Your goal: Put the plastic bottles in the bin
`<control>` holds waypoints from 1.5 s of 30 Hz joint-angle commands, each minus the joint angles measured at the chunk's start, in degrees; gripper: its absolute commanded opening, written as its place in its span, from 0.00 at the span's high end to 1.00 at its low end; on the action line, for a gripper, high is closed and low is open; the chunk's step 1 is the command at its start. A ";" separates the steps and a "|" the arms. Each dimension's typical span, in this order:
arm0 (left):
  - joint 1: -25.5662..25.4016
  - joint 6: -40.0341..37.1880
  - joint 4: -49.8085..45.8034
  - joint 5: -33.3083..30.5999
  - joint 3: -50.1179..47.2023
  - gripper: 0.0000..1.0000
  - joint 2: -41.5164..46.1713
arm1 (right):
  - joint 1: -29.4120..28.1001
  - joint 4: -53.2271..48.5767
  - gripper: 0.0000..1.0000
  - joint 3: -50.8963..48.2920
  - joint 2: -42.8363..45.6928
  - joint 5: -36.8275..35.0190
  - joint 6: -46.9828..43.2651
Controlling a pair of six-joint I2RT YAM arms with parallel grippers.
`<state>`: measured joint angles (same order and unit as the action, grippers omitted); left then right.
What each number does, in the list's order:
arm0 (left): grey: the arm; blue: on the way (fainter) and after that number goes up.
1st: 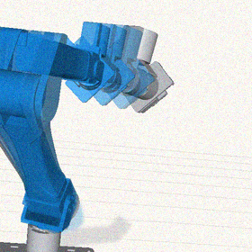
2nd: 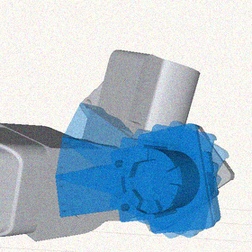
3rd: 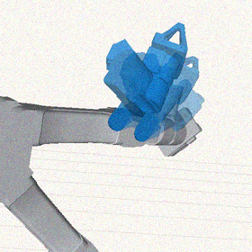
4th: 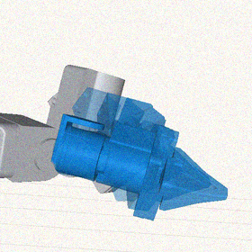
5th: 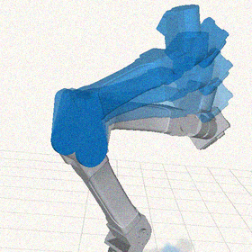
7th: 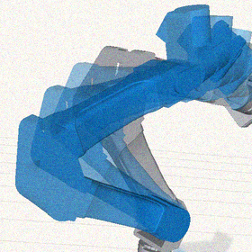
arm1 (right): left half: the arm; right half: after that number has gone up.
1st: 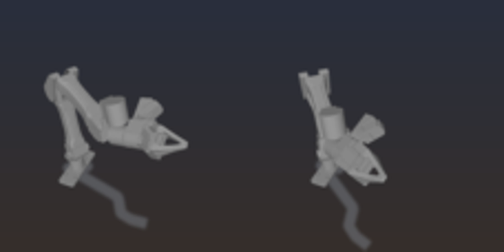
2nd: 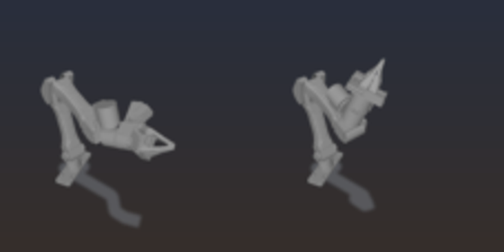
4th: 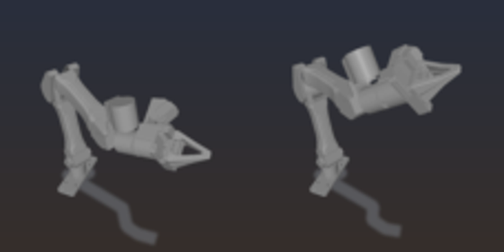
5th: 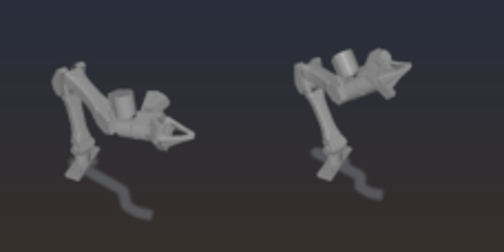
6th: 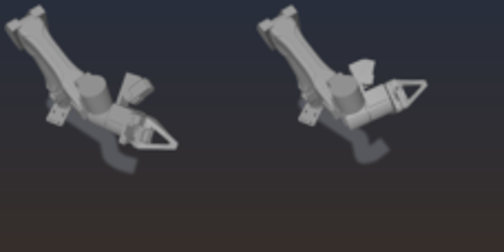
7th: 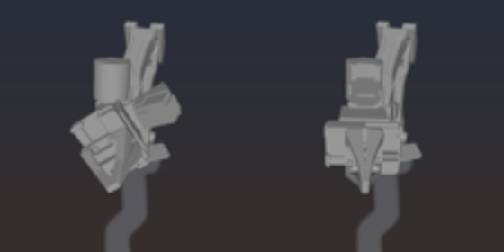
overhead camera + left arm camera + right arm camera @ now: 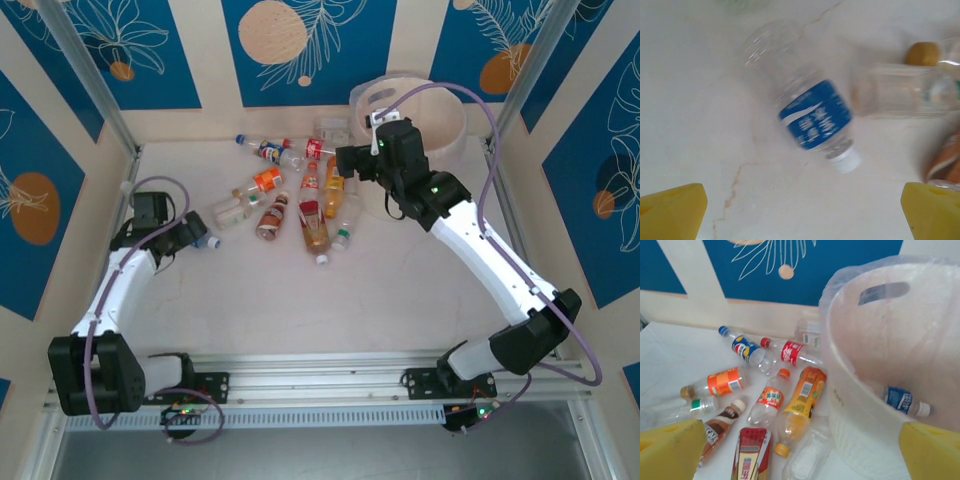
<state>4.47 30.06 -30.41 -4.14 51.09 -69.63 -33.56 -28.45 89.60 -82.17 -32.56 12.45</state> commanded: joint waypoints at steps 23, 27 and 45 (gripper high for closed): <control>3.68 7.51 14.83 5.40 9.49 0.10 -27.06 | -3.09 2.96 0.01 -5.76 1.82 -0.27 2.49; 3.70 7.40 15.56 5.89 10.15 0.11 -29.19 | -3.17 3.00 0.01 -6.21 1.93 -0.65 2.71; 3.70 5.86 16.51 7.61 10.44 0.42 -31.51 | -3.09 3.32 0.01 -6.99 2.22 -1.07 3.49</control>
<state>7.35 36.53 -13.82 2.31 60.40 -100.55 -36.38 -26.59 83.42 -82.17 -32.84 14.63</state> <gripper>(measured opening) 0.650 0.992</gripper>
